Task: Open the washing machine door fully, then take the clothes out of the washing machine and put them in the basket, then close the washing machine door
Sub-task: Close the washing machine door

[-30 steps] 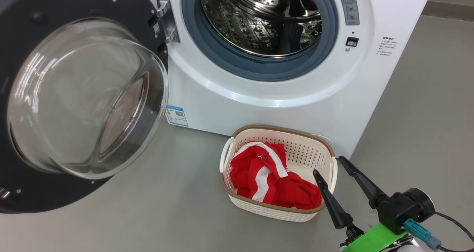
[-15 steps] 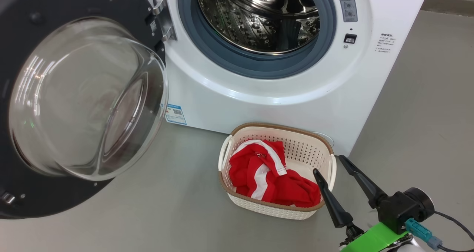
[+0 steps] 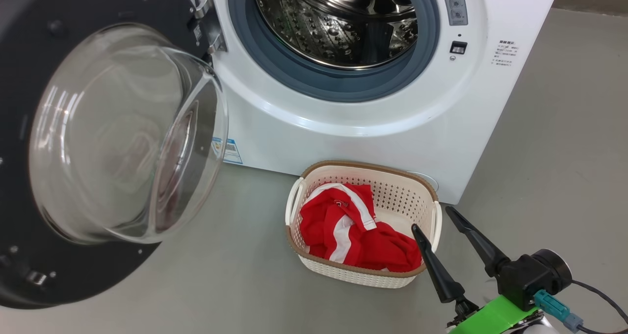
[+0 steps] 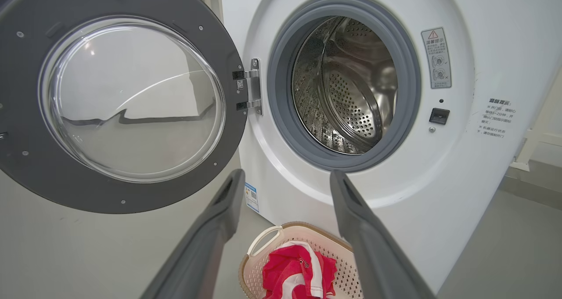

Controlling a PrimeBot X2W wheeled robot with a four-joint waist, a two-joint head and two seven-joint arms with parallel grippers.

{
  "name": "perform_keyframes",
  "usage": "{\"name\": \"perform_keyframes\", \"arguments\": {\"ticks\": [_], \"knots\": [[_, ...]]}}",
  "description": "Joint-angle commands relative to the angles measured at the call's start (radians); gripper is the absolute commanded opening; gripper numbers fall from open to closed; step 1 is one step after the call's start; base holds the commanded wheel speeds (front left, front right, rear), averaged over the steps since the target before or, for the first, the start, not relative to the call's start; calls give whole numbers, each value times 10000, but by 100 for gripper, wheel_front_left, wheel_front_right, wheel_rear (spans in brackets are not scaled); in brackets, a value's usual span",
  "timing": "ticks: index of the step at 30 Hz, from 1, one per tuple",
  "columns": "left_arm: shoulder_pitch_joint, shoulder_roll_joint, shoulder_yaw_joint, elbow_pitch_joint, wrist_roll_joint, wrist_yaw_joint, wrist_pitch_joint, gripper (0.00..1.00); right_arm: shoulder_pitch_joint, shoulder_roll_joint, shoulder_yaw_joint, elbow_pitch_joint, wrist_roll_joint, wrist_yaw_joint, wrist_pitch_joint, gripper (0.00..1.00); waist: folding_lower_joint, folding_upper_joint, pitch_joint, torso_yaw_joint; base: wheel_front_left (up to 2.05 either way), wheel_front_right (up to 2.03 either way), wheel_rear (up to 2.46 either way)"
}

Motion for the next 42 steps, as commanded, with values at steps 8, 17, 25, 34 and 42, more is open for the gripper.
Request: {"name": "perform_keyframes", "arguments": {"ticks": [8, 17, 25, 34, 42], "knots": [[735, -210, 381, -1295, -892, -3, 1015, 0, -324, 68, 248, -171, 82, 63, -65, 100, 0, 0, 0, 12, 0, 0, 0], [1334, -597, 472, -2399, -1196, 126, 1456, 0, -400, 99, 365, -110, -21, 63, -65, 100, 0, 0, 76, -10, 0, 0, 0], [1729, -1248, 497, -3554, -1603, 297, 1778, 0, -471, 155, 434, -17, 14, 63, -65, 100, 0, 0, 132, -48, 0, 0, 0], [2159, -1836, 334, -4861, -1696, 450, 1935, 0, -566, 189, 433, 0, 19, 63, -65, 100, 0, 0, 219, -172, 0, 0, 0], [2524, -2336, 43, -6076, -1766, 530, 2127, 0, -605, 195, 398, -8, 20, 63, -65, 100, 0, 0, 287, -290, 0, 0, 0]]}}
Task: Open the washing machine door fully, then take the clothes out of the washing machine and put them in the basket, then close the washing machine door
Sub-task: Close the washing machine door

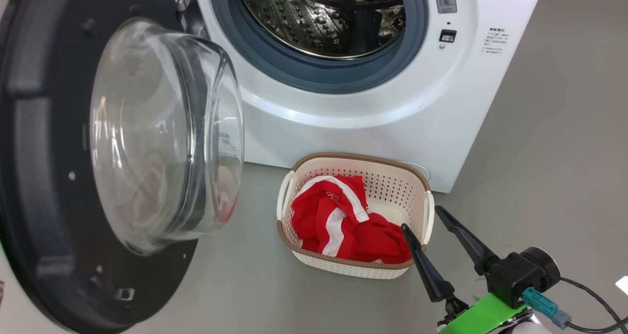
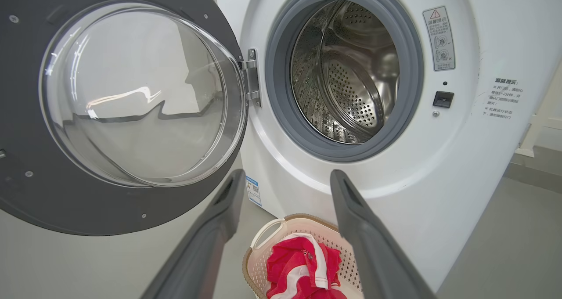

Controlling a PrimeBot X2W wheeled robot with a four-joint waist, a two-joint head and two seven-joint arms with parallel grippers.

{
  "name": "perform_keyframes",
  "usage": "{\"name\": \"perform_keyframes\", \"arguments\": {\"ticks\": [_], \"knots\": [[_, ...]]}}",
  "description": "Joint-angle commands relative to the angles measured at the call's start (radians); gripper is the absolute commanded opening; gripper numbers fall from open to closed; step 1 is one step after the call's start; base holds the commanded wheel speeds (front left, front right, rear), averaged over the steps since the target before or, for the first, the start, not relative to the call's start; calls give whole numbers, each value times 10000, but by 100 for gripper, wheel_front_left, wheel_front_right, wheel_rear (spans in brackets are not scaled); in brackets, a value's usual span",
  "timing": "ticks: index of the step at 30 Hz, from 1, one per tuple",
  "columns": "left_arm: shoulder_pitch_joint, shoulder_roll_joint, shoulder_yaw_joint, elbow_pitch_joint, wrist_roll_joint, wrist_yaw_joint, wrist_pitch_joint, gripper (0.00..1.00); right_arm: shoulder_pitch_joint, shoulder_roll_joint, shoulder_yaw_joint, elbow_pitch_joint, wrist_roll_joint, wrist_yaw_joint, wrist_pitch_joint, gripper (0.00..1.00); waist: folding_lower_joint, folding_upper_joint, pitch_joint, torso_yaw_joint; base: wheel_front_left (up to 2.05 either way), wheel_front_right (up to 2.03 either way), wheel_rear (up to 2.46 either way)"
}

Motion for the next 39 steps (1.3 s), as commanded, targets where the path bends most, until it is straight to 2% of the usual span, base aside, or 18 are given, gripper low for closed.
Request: {"name": "perform_keyframes", "arguments": {"ticks": [1, 10, 16, 39], "knots": [[146, 230, 24, -534, -17, 13, 120, 0, -392, -5, 157, -232, 33, 63, -65, 100, 0, 0, 11, -33, 0, 0, 0], [579, -149, -391, -1687, -44, 202, 135, 0, -376, 38, 168, -212, 45, 63, -65, 100, 0, 0, -13, -233, 0, 0, 0], [781, -325, -681, -2155, -446, 418, 22, 0, -375, 67, 165, -210, 54, 63, -65, 100, 0, 0, -47, -418, 0, 0, 0], [1837, -410, -2347, -3189, -1848, 759, -1276, 0, -428, 181, 69, -242, 33, 63, -65, 100, 0, 0, 101, -1346, 0, 0, 0]]}}
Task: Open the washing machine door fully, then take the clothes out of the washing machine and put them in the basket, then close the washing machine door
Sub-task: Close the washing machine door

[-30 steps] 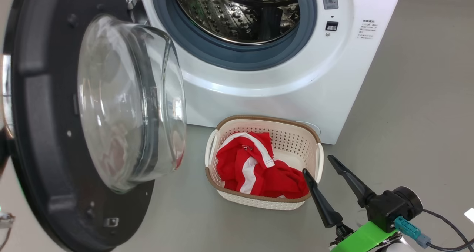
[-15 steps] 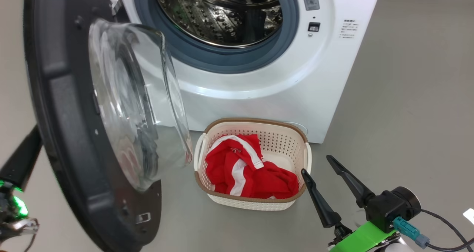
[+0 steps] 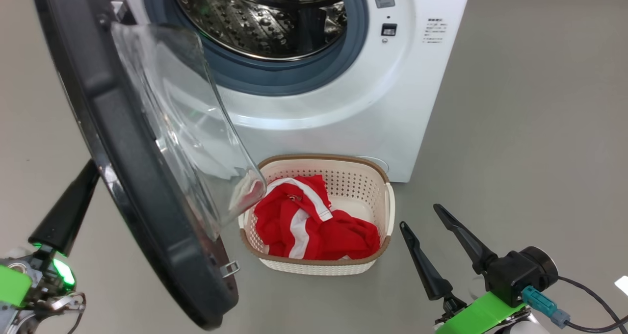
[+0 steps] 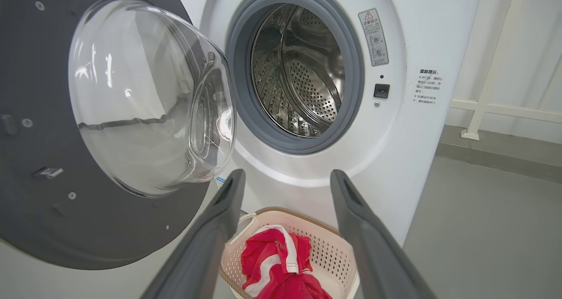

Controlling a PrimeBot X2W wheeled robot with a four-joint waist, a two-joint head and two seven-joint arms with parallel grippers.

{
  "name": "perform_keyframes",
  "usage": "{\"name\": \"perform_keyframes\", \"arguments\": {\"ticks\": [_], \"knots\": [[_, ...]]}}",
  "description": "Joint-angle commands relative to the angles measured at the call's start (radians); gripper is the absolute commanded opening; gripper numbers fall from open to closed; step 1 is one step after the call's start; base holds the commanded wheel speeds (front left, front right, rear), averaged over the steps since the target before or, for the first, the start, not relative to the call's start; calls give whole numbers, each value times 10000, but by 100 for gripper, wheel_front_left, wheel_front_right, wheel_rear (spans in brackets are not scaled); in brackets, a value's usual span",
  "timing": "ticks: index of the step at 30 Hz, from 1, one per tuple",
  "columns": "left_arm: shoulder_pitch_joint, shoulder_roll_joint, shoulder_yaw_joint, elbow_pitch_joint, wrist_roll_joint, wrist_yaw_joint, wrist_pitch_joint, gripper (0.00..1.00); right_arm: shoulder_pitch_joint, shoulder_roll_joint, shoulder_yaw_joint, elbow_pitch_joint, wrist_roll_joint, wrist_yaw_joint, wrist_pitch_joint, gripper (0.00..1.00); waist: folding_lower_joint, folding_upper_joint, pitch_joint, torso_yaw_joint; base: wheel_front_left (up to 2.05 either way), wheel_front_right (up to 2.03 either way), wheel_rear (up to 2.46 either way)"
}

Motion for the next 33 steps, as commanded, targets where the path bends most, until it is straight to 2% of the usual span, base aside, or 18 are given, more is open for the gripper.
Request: {"name": "perform_keyframes", "arguments": {"ticks": [1, 20, 26, 27, 28, 29, 33], "knots": [[52, 185, 83, -404, -96, -27, -37, 0, -423, 31, 127, -250, 31, 63, -65, 100, 0, 0, 31, -129, 0, 0, 0], [368, 184, -665, -507, -589, -114, -870, 0, -477, 90, 54, -282, -2, 63, -65, 100, 0, 0, 109, -731, 0, 0, 0], [551, 248, -670, -482, -3, -318, -1237, 0, -467, 109, 38, -275, -7, 63, -65, 100, 0, 0, 72, -747, 0, 0, 0], [592, 273, -663, -477, 141, -373, -1327, 35, -463, 113, 35, -276, -8, 63, -65, 100, 0, 0, 69, -745, 0, 0, 0], [644, 346, -671, -493, 371, -472, -1432, 88, -458, 116, 29, -278, -8, 63, -65, 100, 0, 0, 68, -740, 0, 0, 0], [701, 386, -677, -495, 595, -558, -1560, 100, -451, 118, 24, -278, -8, 63, -65, 100, 0, 0, 62, -734, 0, 0, 0], [924, 575, -612, -478, 1868, -884, -2410, 100, -419, 121, 5, -268, -2, 63, -65, 100, 0, 0, 14, -711, 0, 0, 0]]}}
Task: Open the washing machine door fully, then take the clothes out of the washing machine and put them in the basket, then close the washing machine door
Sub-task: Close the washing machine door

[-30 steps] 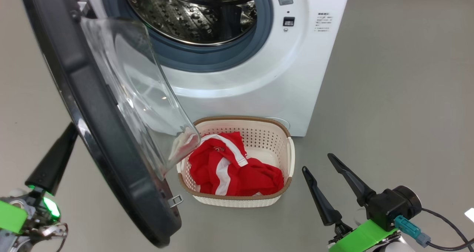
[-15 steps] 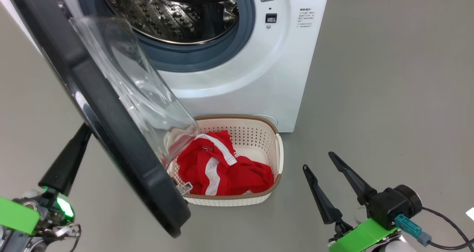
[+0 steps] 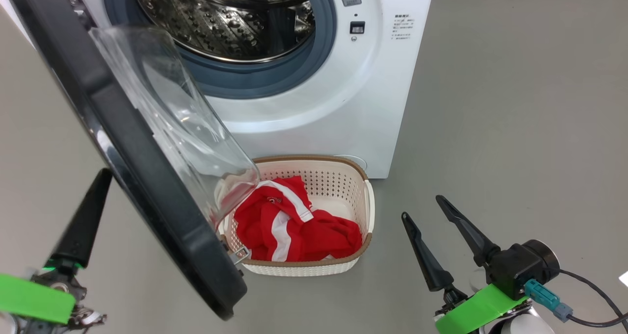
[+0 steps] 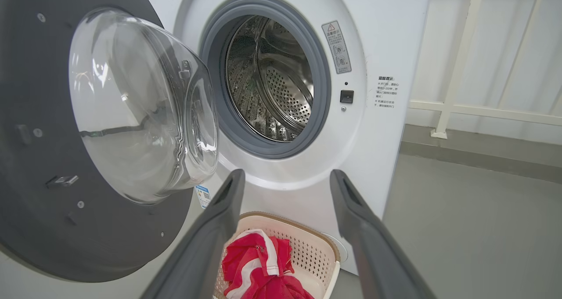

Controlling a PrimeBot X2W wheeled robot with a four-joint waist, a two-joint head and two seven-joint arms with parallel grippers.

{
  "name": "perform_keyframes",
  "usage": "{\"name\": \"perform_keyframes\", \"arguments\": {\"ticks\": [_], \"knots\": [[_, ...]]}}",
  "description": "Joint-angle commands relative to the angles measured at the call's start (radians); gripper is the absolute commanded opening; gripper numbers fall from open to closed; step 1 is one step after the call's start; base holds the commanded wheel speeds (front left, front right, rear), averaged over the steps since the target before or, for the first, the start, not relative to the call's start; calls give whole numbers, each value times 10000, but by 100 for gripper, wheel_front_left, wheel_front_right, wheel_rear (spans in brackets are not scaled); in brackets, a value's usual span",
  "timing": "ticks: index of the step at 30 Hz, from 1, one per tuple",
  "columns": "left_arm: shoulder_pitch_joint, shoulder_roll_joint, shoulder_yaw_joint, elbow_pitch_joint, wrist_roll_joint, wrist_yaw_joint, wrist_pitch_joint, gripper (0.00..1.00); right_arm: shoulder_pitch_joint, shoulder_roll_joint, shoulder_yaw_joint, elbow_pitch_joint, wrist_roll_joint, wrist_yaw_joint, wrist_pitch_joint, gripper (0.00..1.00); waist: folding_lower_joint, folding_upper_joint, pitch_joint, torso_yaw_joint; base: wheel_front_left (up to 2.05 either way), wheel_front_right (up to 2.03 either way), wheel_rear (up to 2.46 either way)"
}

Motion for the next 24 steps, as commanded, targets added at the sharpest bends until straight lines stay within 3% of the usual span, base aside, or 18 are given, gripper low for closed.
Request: {"name": "perform_keyframes", "arguments": {"ticks": [1, 7, 12, 19, 24], "knots": [[36, 397, 317, -280, 528, -205, -251, 100, -232, -8, 184, -244, 2, 63, -65, 100, 0, -1, -25, 9, 0, 0, 0], [551, 629, -113, -152, 2826, -1028, -1884, 100, -164, 20, 201, -206, 28, 63, -65, 100, 0, -1, -227, 40, 0, 0, 0], [985, 904, -715, 38, 4684, -1351, -3637, 100, -33, 44, 255, -184, 71, 63, -65, 100, 0, -1, -449, 34, 0, 0, 0], [1478, 1509, -1546, 942, 7078, -1431, -6072, 100, 83, -1, 260, -206, 101, 63, -65, 100, 0, -1, -630, -11, 0, 0, 0], [1570, 1646, -1769, 1766, 8482, -1158, -7093, 100, 179, -21, 238, -227, 112, 63, -65, 100, 0, -1, -708, -34, 0, 0, 0]]}}
